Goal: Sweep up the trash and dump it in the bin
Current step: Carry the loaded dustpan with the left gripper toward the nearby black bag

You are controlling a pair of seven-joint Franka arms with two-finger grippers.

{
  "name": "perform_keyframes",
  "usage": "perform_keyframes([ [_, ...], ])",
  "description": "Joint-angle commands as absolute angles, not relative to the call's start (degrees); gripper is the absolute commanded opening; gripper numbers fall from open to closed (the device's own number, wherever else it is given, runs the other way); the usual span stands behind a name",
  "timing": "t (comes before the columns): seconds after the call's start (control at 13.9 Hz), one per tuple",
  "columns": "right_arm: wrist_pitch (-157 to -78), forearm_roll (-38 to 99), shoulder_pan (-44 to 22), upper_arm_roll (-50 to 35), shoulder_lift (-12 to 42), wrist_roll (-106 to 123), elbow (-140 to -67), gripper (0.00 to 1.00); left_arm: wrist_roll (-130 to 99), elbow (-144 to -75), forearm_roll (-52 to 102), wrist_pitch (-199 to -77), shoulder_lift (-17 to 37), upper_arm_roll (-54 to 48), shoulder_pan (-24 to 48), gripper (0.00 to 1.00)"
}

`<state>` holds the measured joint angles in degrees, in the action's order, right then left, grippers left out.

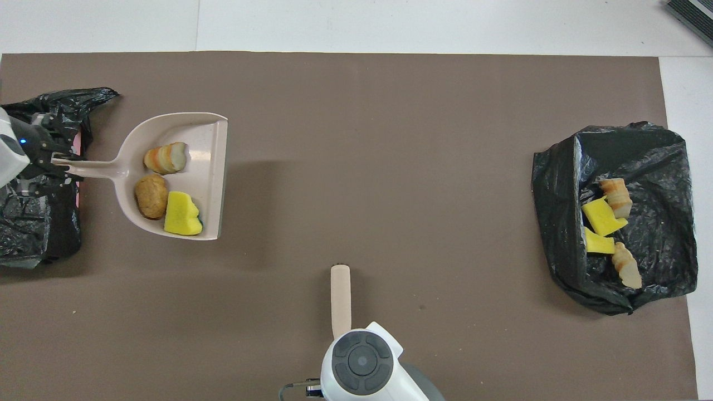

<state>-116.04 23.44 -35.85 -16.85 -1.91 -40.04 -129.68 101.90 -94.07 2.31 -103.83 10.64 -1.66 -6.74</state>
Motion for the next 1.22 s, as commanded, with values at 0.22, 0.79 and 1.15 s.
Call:
perform_keyframes([
  [0.22,-117.8,24.0,-35.7,-16.6,-2.9,-39.8,-134.0,0.00,113.2,-88.3,-0.5,-99.1,12.0,-2.2,-19.2,0.00],
  [0.79,-117.8,22.7,-35.7,-16.6,-4.3,-41.9,-136.3,0.00,118.4,-79.7,-13.1,-102.4,16.5,-1.5,-29.1,0.00],
  [1.15,-117.9,22.7,-34.5,-16.6,-3.8,-40.3,-136.5,0.21,109.6,-79.0,-32.6,-117.6,18.0,-1.6,-28.1,0.00],
])
